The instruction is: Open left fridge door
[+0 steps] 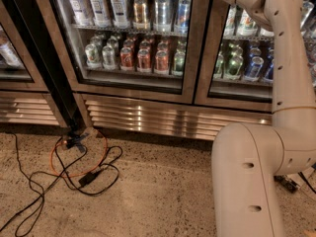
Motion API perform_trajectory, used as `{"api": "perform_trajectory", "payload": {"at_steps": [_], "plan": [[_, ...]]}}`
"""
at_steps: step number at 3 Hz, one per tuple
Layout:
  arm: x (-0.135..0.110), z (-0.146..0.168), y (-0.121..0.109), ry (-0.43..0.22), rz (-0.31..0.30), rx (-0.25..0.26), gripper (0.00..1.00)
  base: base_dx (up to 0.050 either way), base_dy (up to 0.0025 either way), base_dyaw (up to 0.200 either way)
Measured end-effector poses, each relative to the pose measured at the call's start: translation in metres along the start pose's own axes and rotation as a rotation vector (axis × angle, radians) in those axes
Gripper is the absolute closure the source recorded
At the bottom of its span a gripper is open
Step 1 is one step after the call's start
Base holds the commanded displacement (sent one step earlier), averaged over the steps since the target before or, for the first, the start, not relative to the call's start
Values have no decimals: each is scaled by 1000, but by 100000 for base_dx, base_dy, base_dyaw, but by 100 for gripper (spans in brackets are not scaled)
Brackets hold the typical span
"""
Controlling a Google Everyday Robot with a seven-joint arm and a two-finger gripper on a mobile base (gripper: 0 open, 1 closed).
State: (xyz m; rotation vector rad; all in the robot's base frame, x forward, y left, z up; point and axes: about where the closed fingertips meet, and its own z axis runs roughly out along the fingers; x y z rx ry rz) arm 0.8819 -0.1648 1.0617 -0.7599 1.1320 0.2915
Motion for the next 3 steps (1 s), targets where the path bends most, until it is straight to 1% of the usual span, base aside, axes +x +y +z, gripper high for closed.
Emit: {"api": "perform_trajectory", "payload": {"at_steps": [1,2,3], "plan": [[0,0,0,0,0,0,67,0,0,0],[1,0,0,0,0,1,68,4950,0,-4],[1,0,0,0,0,1,68,0,0,0]]}}
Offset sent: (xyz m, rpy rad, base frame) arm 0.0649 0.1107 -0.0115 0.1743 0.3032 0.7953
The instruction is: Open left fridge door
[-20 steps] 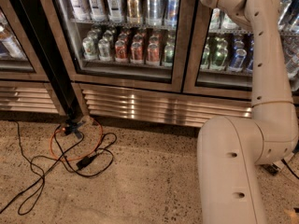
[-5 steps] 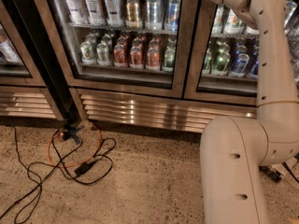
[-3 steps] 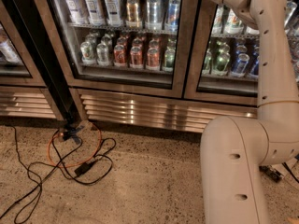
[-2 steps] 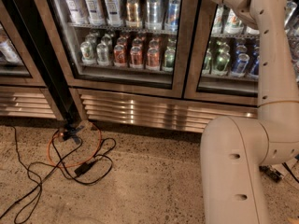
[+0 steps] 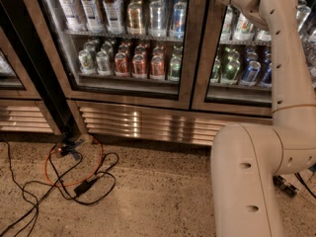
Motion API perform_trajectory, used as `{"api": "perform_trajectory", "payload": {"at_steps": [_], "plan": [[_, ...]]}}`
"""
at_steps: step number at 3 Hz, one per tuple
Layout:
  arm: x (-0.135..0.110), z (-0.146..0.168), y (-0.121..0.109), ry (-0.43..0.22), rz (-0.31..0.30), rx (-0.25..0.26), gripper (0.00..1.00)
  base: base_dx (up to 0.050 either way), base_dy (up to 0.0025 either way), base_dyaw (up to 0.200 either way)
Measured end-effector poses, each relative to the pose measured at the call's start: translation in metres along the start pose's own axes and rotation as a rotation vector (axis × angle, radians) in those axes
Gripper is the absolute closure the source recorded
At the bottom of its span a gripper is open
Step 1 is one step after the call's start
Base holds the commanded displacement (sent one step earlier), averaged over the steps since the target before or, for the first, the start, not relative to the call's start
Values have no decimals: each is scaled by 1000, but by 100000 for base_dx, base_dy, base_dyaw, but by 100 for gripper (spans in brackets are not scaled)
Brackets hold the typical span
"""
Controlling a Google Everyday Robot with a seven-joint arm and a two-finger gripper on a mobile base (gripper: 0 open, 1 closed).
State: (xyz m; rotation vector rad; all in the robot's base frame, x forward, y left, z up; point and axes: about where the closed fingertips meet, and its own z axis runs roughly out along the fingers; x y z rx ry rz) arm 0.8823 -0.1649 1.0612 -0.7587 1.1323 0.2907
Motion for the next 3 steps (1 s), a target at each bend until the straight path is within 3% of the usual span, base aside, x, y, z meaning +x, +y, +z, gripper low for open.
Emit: {"api": "perform_trajectory", "payload": {"at_steps": [1,2,3], "plan": [[7,11,-4,36,-19,79,93,0,0,0],[6,12,9,54,-29,119,100,0,0,0],[-1,13,14,54,-29,119,100,0,0,0]]}}
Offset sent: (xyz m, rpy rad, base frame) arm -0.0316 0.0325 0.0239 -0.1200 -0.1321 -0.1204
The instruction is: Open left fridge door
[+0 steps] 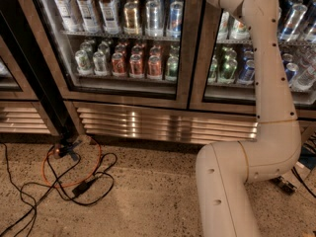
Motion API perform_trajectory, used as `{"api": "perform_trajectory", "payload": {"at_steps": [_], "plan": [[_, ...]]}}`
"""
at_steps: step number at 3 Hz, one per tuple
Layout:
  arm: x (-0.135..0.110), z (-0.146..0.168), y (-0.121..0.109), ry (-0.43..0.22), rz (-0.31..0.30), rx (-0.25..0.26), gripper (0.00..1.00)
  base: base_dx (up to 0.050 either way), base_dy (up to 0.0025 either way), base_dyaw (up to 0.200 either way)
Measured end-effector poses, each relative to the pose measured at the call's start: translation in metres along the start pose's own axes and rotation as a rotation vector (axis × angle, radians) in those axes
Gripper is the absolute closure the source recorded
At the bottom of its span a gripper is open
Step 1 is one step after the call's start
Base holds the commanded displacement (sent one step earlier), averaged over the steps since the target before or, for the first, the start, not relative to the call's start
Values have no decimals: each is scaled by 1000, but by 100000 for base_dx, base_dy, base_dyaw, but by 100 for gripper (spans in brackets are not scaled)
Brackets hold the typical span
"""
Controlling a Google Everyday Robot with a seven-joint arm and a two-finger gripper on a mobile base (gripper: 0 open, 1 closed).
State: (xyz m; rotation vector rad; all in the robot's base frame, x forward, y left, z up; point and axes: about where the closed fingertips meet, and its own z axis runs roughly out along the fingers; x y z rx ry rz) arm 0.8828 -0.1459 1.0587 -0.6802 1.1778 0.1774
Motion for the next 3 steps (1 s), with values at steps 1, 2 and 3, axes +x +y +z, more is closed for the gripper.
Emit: {"api": "perform_trajectory", "payload": {"at_steps": [1,2,3], "plan": [[-2,-1,0,1,-1,0,100,0,0,0],[-8,-3,5,1,-48,-3,100,0,0,0],[-7,-2,4,1,-48,-3,100,-4895,-9,61]]}}
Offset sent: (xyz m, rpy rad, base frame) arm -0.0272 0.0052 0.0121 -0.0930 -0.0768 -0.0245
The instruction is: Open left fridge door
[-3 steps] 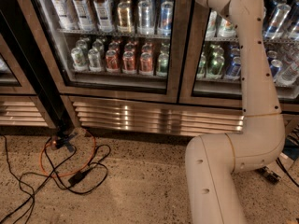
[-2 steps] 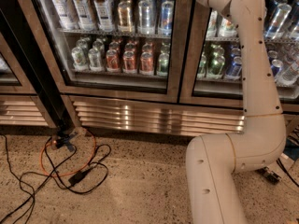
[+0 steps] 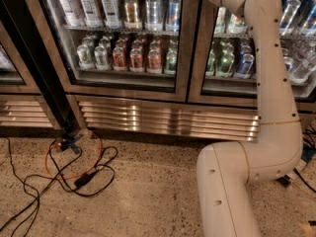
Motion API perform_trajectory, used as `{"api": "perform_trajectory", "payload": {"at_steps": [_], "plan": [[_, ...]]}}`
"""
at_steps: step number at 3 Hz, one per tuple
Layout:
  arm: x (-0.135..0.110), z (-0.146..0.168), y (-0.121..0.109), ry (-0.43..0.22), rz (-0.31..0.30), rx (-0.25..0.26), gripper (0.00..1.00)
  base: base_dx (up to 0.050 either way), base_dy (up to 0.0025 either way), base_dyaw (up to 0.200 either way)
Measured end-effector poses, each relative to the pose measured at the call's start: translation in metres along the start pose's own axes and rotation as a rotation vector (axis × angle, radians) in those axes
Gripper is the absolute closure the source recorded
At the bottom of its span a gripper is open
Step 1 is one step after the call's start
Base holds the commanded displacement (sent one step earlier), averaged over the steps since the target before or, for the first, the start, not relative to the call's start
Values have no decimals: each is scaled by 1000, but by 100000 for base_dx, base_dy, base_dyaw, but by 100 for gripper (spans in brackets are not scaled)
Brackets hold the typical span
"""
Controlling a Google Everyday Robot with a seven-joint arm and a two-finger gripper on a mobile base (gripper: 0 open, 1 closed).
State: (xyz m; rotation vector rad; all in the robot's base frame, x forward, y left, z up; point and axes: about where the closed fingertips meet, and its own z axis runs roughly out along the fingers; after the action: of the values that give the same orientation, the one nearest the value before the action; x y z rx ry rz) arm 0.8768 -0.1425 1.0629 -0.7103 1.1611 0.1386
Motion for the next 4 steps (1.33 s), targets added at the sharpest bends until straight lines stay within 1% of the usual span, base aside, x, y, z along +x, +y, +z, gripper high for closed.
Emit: {"api": "perform_trajectory", "payload": {"at_steps": [1,2,4], "plan": [[0,0,0,0,0,0,100,0,0,0],[0,0,0,0,0,0,81,0,0,0],[0,0,0,0,0,0,34,0,0,0]]}}
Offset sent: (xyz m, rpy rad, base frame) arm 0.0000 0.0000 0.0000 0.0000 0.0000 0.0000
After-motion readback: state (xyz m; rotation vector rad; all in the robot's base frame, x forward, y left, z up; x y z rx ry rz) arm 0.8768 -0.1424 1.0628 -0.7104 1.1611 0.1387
